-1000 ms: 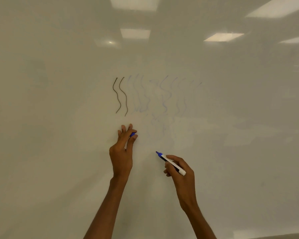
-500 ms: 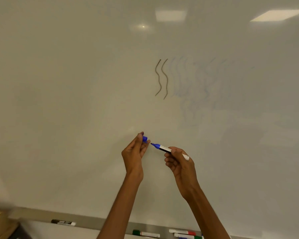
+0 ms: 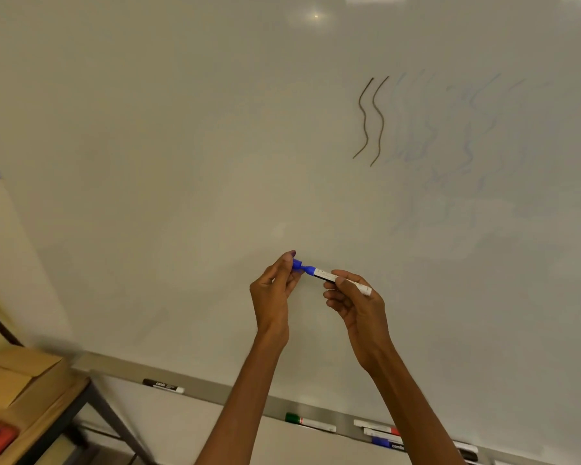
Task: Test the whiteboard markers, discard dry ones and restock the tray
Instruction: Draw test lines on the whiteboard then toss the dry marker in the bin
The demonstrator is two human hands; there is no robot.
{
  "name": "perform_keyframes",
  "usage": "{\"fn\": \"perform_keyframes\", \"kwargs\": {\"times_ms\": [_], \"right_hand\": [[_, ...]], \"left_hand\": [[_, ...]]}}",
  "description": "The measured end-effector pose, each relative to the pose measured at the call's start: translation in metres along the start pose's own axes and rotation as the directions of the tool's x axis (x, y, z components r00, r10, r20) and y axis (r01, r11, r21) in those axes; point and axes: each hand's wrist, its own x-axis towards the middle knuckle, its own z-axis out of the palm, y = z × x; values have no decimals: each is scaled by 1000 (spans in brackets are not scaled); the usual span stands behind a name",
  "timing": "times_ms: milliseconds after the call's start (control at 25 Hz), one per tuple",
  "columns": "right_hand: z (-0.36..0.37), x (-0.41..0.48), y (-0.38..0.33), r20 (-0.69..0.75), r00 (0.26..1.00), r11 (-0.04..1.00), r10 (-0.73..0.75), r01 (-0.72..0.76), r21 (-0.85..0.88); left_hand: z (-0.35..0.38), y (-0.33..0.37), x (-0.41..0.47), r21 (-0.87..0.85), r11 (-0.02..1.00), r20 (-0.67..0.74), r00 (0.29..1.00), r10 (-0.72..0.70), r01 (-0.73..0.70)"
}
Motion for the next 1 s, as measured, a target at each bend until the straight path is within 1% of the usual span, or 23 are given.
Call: {"fn": "perform_keyframes", "kwargs": {"times_ms": [280, 640, 800, 1000], "right_hand": [[14, 0, 15, 3, 1000, 1000, -1, 1, -15], [29, -2, 28, -7, 1000, 1000, 7, -8, -10], [40, -5, 35, 54, 998, 1000, 24, -23, -21], [53, -9, 46, 97, 992, 996, 85, -84, -16]], "left_hand": [[-23, 3, 4, -10, 1000, -55, 998, -9, 9], [-41, 5, 8, -16, 1000, -85, 996, 4, -5], [-50, 5, 6, 46, 999, -59, 998, 2, 0], [-76, 11, 9, 127, 992, -41, 999, 19, -13]]}}
